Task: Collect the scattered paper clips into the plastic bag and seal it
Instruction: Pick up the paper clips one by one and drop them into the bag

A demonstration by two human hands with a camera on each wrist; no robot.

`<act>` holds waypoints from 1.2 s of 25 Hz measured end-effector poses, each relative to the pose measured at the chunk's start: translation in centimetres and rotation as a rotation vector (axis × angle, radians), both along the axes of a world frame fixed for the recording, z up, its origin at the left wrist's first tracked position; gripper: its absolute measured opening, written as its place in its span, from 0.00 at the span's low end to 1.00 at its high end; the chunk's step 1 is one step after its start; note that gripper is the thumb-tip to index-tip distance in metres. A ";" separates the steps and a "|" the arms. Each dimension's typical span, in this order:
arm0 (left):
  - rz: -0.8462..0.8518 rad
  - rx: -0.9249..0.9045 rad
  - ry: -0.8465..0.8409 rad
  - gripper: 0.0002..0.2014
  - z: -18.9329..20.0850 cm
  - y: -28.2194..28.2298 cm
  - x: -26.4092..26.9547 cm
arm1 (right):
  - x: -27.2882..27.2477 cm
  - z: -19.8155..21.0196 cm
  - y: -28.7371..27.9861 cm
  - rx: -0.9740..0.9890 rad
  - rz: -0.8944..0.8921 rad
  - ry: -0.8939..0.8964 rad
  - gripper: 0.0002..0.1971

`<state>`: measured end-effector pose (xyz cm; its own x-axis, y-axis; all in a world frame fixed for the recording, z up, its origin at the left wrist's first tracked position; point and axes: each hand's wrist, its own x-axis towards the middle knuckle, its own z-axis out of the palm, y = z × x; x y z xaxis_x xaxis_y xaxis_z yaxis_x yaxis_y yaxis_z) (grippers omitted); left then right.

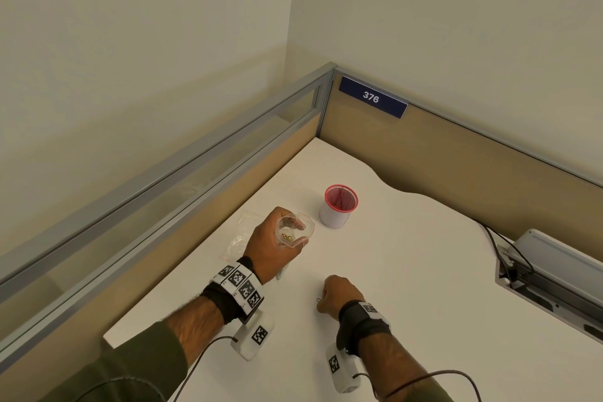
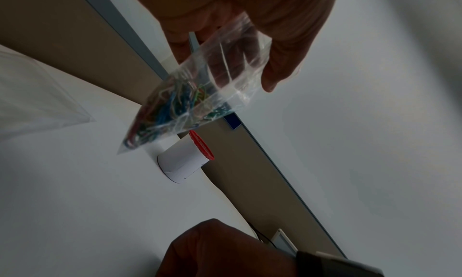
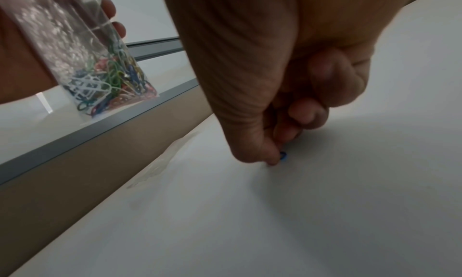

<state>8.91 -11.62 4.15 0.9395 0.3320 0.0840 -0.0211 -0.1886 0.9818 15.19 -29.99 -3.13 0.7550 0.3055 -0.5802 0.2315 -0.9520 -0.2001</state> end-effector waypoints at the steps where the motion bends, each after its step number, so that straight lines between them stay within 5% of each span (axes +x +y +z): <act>1: -0.001 -0.001 -0.002 0.18 0.0 0.0 0.0 | 0.0 -0.1 0.0 -0.006 0.011 0.000 0.18; 8: 0.012 0.033 -0.015 0.18 0.1 0.2 0.2 | -1.1 -0.1 -0.5 -0.025 0.106 -0.080 0.16; 12: -0.002 0.012 -0.014 0.18 -0.1 0.0 0.2 | -2.4 -0.1 -0.8 0.021 0.144 -0.129 0.03; 16: -0.017 -0.002 -0.014 0.19 -0.4 -0.1 0.2 | -2.9 0.4 -1.7 0.175 0.070 -0.161 0.10; 25: -0.034 0.021 -0.008 0.19 -1.1 0.3 0.0 | -0.9 14.1 2.0 0.872 -0.080 -0.511 0.06; 30: -0.048 0.075 -0.035 0.20 -0.8 0.6 0.0 | -1.4 16.0 4.5 0.844 0.070 -0.443 0.07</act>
